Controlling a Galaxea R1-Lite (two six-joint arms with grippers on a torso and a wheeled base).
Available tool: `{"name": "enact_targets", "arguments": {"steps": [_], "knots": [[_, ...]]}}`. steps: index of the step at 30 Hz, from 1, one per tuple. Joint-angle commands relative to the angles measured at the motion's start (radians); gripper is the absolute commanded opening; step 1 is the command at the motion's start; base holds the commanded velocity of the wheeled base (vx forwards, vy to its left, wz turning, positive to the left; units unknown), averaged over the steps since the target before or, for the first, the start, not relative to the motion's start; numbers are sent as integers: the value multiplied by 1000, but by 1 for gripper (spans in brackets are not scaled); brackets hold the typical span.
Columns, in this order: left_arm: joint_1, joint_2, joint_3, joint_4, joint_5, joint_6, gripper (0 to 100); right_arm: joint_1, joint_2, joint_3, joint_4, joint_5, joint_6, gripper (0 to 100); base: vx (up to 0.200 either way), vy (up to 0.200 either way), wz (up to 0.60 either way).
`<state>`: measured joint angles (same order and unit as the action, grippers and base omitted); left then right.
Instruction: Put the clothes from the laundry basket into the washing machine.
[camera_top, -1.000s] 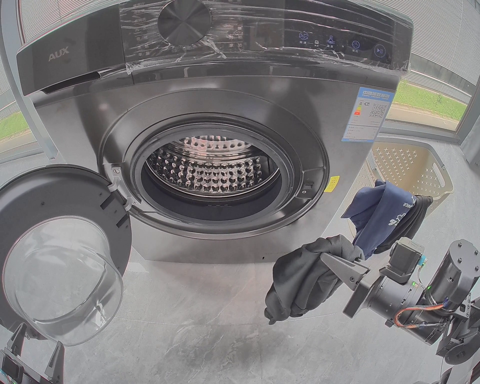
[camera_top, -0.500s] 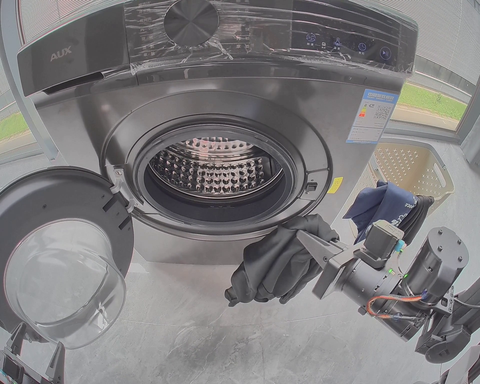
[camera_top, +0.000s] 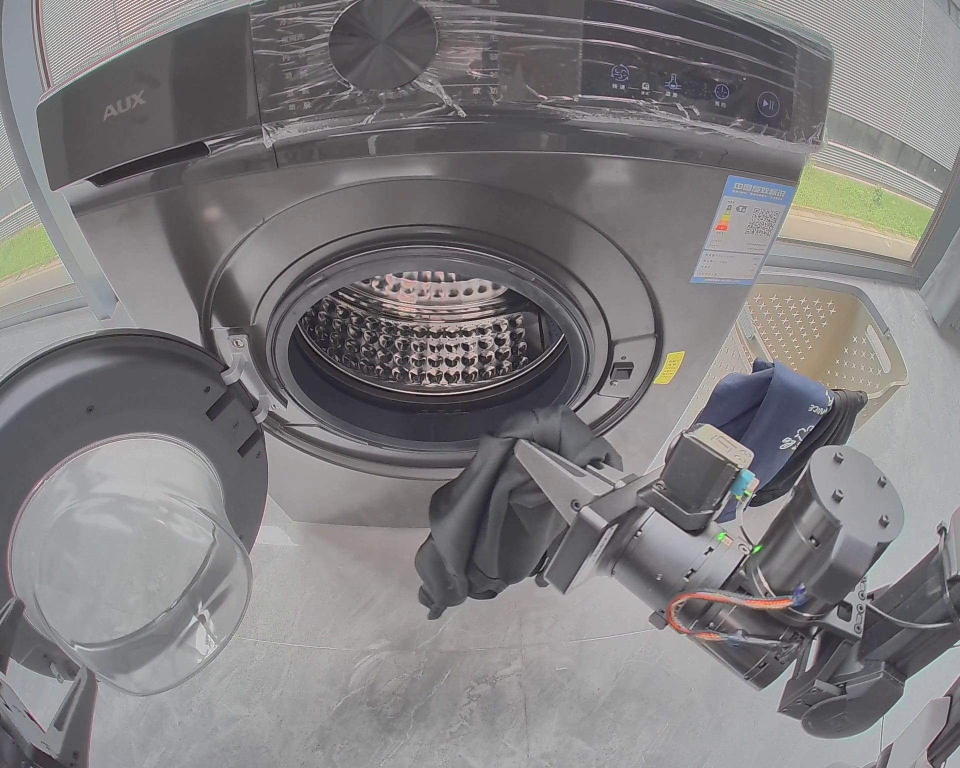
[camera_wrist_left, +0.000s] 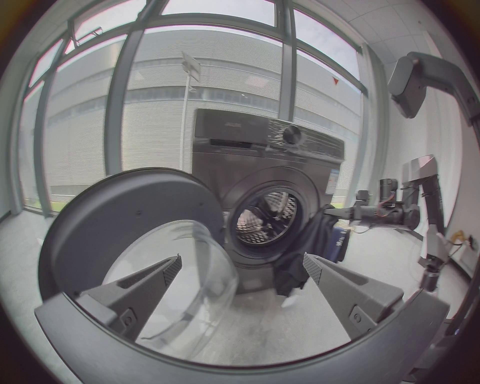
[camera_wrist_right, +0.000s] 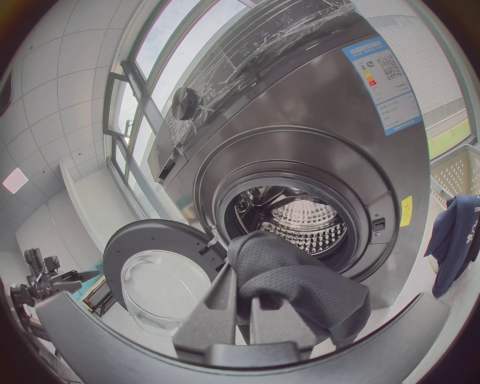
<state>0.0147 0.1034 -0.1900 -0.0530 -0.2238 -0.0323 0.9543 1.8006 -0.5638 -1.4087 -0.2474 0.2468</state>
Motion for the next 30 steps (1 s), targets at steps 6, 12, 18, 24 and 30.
{"name": "enact_targets", "arguments": {"steps": [6,12,18,24,30], "knots": [[-68,581,-34,-214,-256,22,100,14,108,-168,-9,2,2,0,0,0,0],[-231,866,-35,-416,-252,15,100,14,109,-200,-42,5,11,0,0,0,0],[-314,1115,-62,-545,-243,19,100,12,95,-177,-56,5,12,0,0,0,0],[-395,1332,-123,-693,-201,19,100,12,71,-177,-55,8,12,0,0,0,0],[-412,1464,-169,-720,-192,19,100,15,71,-177,-73,14,12,0,0,0,0]]}}
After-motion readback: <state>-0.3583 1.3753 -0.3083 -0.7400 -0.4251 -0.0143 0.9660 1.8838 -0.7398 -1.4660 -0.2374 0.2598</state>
